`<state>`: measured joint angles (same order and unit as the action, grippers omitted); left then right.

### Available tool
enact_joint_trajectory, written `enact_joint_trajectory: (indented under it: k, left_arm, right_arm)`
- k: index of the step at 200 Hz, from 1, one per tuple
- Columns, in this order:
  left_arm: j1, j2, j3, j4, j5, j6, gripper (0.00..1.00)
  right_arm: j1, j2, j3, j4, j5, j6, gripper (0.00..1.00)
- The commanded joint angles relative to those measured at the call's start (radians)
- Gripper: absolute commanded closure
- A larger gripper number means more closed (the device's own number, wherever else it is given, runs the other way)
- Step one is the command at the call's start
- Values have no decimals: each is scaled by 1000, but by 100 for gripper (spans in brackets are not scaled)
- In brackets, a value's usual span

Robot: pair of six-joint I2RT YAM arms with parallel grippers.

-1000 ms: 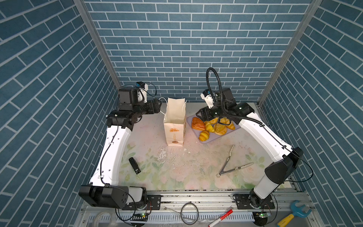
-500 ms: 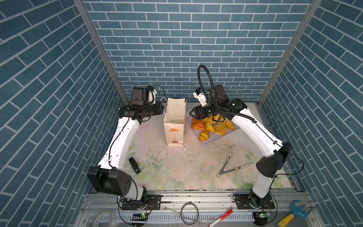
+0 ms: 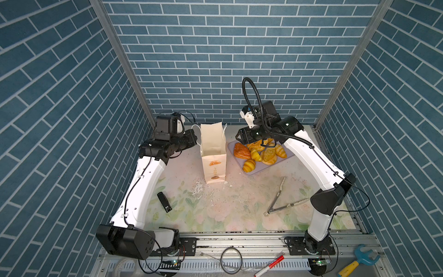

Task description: Place the fake bread into the paper bag

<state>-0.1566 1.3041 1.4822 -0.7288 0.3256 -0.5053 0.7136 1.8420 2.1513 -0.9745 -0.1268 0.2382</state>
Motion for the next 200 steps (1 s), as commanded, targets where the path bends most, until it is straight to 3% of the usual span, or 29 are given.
enact_joint_trajectory:
  k: [1, 71, 200]
  left_arm:
    - [-3, -39, -18, 5, -14, -35, 100]
    - [0, -120, -84, -35, 6, -73, 100]
    - [5, -181, -147, -58, -25, -102, 100]
  right_arm:
    - [2, 7, 35, -40, 23, 53, 32]
    - [5, 21, 37, -32, -12, 73, 33]
    - [131, 70, 151, 57, -253, 31, 36]
